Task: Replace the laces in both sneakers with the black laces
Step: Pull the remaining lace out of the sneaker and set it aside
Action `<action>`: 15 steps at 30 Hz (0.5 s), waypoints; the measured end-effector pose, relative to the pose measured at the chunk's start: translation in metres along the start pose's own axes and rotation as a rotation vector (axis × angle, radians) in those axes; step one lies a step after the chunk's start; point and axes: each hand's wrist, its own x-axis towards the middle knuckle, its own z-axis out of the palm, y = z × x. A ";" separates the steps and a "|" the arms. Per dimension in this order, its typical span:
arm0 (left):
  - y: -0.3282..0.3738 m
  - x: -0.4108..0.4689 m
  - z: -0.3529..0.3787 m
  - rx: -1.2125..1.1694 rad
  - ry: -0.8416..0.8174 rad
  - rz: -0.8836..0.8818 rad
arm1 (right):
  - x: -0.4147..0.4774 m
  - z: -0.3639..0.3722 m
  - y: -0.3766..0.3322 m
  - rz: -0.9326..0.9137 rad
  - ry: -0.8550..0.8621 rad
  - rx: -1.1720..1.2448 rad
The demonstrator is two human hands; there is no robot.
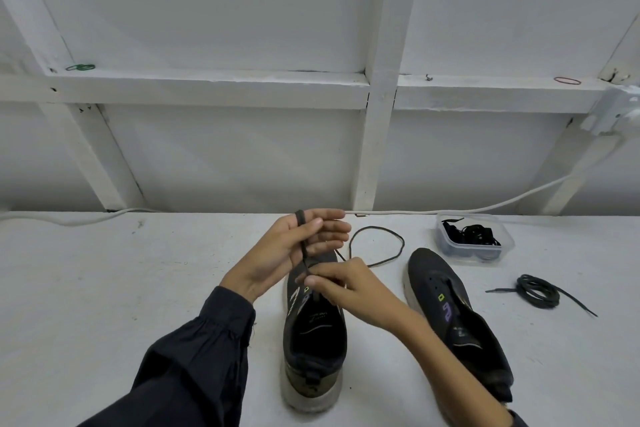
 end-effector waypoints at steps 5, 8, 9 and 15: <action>-0.012 -0.005 -0.008 0.202 -0.002 -0.090 | 0.000 -0.035 -0.019 -0.022 -0.065 0.040; -0.018 -0.011 -0.005 0.147 -0.071 -0.140 | 0.006 -0.057 -0.028 -0.023 -0.058 0.027; -0.020 -0.012 -0.003 0.126 -0.099 -0.147 | 0.008 -0.062 -0.029 -0.022 -0.057 0.004; -0.024 -0.013 0.011 -0.007 -0.049 -0.151 | 0.022 -0.073 -0.031 -0.021 -0.050 -0.033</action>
